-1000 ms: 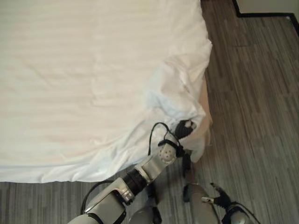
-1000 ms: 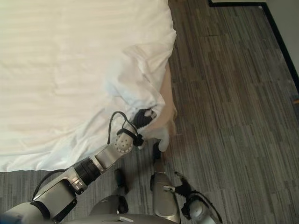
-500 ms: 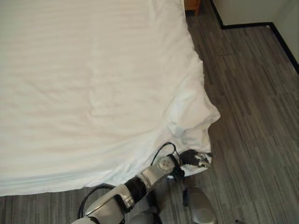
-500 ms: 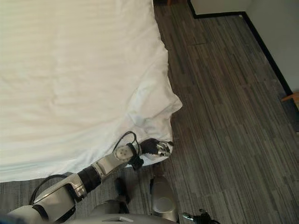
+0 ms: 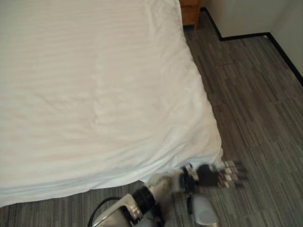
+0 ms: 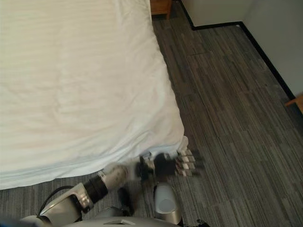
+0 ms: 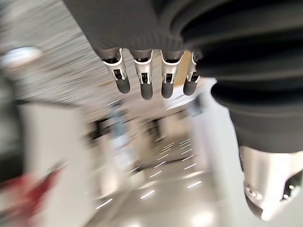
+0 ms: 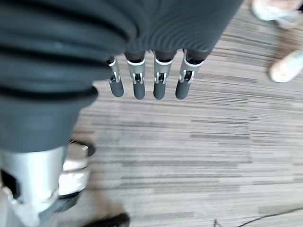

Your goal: Making the bed.

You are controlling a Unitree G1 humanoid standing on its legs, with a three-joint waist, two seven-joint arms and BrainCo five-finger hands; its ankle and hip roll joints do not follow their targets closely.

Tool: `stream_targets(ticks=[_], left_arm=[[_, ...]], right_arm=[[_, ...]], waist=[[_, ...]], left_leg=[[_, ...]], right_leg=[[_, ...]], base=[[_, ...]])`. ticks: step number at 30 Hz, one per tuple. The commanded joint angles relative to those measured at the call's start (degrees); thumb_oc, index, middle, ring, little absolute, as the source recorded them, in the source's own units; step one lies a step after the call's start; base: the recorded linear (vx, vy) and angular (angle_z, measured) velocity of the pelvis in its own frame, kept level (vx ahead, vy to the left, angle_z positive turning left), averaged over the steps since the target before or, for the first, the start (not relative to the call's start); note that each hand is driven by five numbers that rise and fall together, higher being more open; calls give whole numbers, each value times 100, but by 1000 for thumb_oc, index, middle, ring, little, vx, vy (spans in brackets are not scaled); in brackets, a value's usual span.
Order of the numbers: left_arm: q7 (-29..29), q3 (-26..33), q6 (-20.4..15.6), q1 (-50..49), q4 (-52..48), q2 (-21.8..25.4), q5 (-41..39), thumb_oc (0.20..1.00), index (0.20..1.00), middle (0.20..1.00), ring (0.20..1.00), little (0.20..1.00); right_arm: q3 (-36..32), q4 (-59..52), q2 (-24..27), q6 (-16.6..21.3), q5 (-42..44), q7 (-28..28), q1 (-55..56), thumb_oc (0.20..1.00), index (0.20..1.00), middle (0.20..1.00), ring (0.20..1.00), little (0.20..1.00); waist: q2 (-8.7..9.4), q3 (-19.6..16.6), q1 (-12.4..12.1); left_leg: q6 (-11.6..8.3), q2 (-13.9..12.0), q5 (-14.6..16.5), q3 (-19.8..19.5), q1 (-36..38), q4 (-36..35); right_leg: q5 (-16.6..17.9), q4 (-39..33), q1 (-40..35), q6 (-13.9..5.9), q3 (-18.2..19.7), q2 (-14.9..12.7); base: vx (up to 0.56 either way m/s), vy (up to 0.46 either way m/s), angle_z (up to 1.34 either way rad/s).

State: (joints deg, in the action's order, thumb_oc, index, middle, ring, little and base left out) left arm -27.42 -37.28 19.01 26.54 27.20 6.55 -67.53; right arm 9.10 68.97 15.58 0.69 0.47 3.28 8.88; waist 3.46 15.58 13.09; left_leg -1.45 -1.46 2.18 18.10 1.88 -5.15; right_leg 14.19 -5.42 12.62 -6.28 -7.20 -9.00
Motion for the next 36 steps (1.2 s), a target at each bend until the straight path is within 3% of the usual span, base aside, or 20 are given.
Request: stream_targets(ticks=[1, 3, 4, 5, 6, 8, 11, 12, 15, 19, 21, 22, 23, 24, 25, 26, 28, 30, 31, 36], left_arm=[[480, -347, -1577, 508, -1078, -225, -208, 1000, 1000, 1000, 1000, 1000], [769, -478, -1777, 496, -2991, 732, -4, 1000, 1000, 1000, 1000, 1000], [769, -478, -1777, 495, -2991, 732, -4, 1000, 1000, 1000, 1000, 1000], [1138, 88, -2256, -33, -3323, 1672, 145, 1000, 1000, 1000, 1000, 1000], [1139, 90, -2255, -34, -3325, 1674, 145, 1000, 1000, 1000, 1000, 1000], [1305, 535, -2131, -856, -3273, 2205, -63, 1000, 1000, 1000, 1000, 1000], [1368, 942, -2044, -1291, -3219, 2311, -131, 1000, 1000, 1000, 1000, 1000], [1426, 1442, -1994, -1807, -3066, 2234, -144, 1000, 1000, 1000, 1000, 1000], [1641, 1941, -2083, -2268, -3008, 2122, 71, 1000, 1000, 1000, 1000, 1000], [2100, 2592, -2397, -2653, -3042, 2073, 659, 1000, 1000, 1000, 1000, 1000], [2660, 3152, -2490, -3102, -3070, 1934, 1839, 1000, 1000, 1000, 1000, 1000], [2663, 3149, -2486, -3106, -3077, 1942, 1842, 1000, 1000, 1000, 1000, 1000], [2886, 3508, -2453, -3284, -3085, 1775, 2219, 1000, 1000, 1000, 1000, 1000], [2888, 3507, -2450, -3287, -3091, 1782, 2221, 1000, 1000, 1000, 1000, 1000], [2925, 3404, -2440, -2897, -2852, 2604, 2377, 1000, 1000, 1000, 1000, 1000], [3367, 3733, -2303, -3419, -2973, 1612, 2849, 1000, 1000, 1000, 1000, 1000], [3369, 3726, -2298, -3424, -2982, 1625, 2848, 1000, 1000, 1000, 1000, 1000], [3468, 3920, -2347, -3701, -2906, 1312, 2972, 1000, 1000, 1000, 1000, 1000], [3452, 3870, -2312, -3710, -2781, 1241, 2913, 1000, 1000, 1000, 1000, 1000], [3413, 3624, -2356, -3755, -2688, 1185, 2782, 1000, 1000, 1000, 1000, 1000]], right_arm=[[-57, 901, 786, -197, -71, 650, 75, 1000, 1000, 1000, 1000, 1000], [-684, 763, 1237, -371, 92, 632, 134, 1000, 1000, 1000, 1000, 1000], [-684, 763, 1237, -371, 92, 632, 135, 1000, 1000, 1000, 1000, 1000], [-1082, 678, 1887, -375, 43, 606, -137, 1000, 1000, 1000, 1000, 1000], [-1079, 679, 1887, -375, 44, 606, -139, 1000, 1000, 1000, 1000, 1000], [-1470, 345, 3129, -297, 47, 714, -843, 1000, 1000, 1000, 1000, 1000], [-1537, -13, 3884, -242, -140, 762, -1272, 1000, 1000, 1000, 1000, 1000], [-1671, -663, 4598, -127, -220, 981, -1684, 1000, 1000, 1000, 1000, 1000], [-1689, -1387, 5106, -70, -300, 1164, -2184, 1000, 1000, 1000, 1000, 1000], [-1711, -2296, 4926, 36, -178, 1317, -2414, 1000, 1000, 1000, 1000, 1000], [-1837, -3317, 4040, 280, 167, 1401, -2090, 1000, 1000, 1000, 1000, 1000], [-1860, -3341, 4026, 270, 161, 1401, -2063, 1000, 1000, 1000, 1000, 1000], [-2034, -3900, 3264, 447, 514, 1376, -1702, 1000, 1000, 1000, 1000, 1000], [-2048, -3920, 3252, 438, 509, 1376, -1683, 1000, 1000, 1000, 1000, 1000], [-1038, -2043, 5834, 104, 1557, 1188, -5624, 1000, 1000, 1000, 1000, 1000], [-1706, -5771, 2398, 644, 1520, 1194, -1913, 1000, 1000, 1000, 1000, 1000], [-1729, -5805, 2379, 627, 1509, 1195, -1881, 1000, 1000, 1000, 1000, 1000], [-1646, -5965, 1579, 859, 2196, 1128, -2013, 1000, 1000, 1000, 1000, 1000], [-1466, -5747, 1383, 870, 2456, 1130, -2267, 200, 200, 200, 200, 200], [-1122, -5443, 875, 1070, 3201, 1084, -2805, 200, 200, 200, 200, 200]], waist=[[-224, -121, 1], [-310, -205, -100], [-310, -207, -100], [-307, -288, -282], [-306, -291, -277], [-265, -405, -517], [-216, -504, -651], [-176, -610, -816], [-116, -752, -1029], [-69, -870, -1218], [-69, -914, -1370], [-58, -928, -1368], [-69, -949, -1428], [-58, -961, -1424], [289, -1071, -1984], [-5, -1006, -1683], [11, -1031, -1685], [-71, -1001, -1874], [-93, -982, -1979], [-208, -898, -2193]], left_leg=[[-311, -230, -32, -59, 127, 15], [-278, -186, -18, -148, 98, 15], [-278, -186, -18, -148, 96, 15], [-295, -153, -27, -236, 100, 15], [-295, -152, -28, -239, 96, 15], [-335, -130, -48, -390, 108, 15], [-356, -132, -48, -431, 128, 15], [-374, -128, -52, -501, 146, 15], [-392, -126, -86, -615, 107, 15], [-394, -107, -148, -763, 4, 15], [-393, -107, -157, -921, -37, 15], [-388, -100, -177, -928, -60, 15], [-381, -103, -152, -1003, -76, 15], [-375, -96, -174, -1010, -99, 15], [-471, -114, -151, -1116, -65, 15], [-426, -95, -193, -1173, -140, 15], [-419, -86, -218, -1180, -175, 15], [-447, -96, -206, -1283, -208, 15], [-466, -90, -226, -1325, -242, 15], [-539, -99, -326, -1398, -387, 15]], right_leg=[[-800, 214, -781, -463, 260, -395], [-739, 86, -960, -478, 33, -397], [-739, 86, -959, -478, 33, -397], [-695, 42, -1107, -552, -145, -457], [-695, 42, -1106, -552, -148, -458], [-716, 42, -1281, -600, -323, -485], [-733, 42, -1354, -603, -370, -475], [-768, 42, -1452, -609, -455, -471], [-773, 42, -1521, -604, -590, -471], [-764, 42, -1578, -587, -768, -477], [-821, 42, -1677, -561, -929, -469], [-809, 42, -1659, -559, -936, -475], [-841, 42, -1702, -548, -1005, -482], [-827, 42, -1684, -546, -1011, -489], [-947, 42, -1840, -553, -1155, -480], [-915, 42, -1798, -515, -1197, -489], [-898, 42, -1767, -513, -1202, -497], [-987, 42, -1819, -484, -1298, -492], [-1019, 42, -1830, -469, -1345, -490], [-1096, 42, -1784, -447, -1455, -487]], base=[[18, 39, 81], [34, 3, -31], [71, -17, -38], [54, -9, 34], [104, -28, 41], [87, -37, 2], [72, -18, 0], [74, -3, 31], [55, -9, 36], [37, -15, 41], [51, -32, 33], [52, -25, 46], [14, -10, 52], [101, -72, 59], [59, -59, 52], [59, -57, 30], [-2, -5, 20], [31, -30, 16], [-1, -16, -8], [-4, -24, 24]])
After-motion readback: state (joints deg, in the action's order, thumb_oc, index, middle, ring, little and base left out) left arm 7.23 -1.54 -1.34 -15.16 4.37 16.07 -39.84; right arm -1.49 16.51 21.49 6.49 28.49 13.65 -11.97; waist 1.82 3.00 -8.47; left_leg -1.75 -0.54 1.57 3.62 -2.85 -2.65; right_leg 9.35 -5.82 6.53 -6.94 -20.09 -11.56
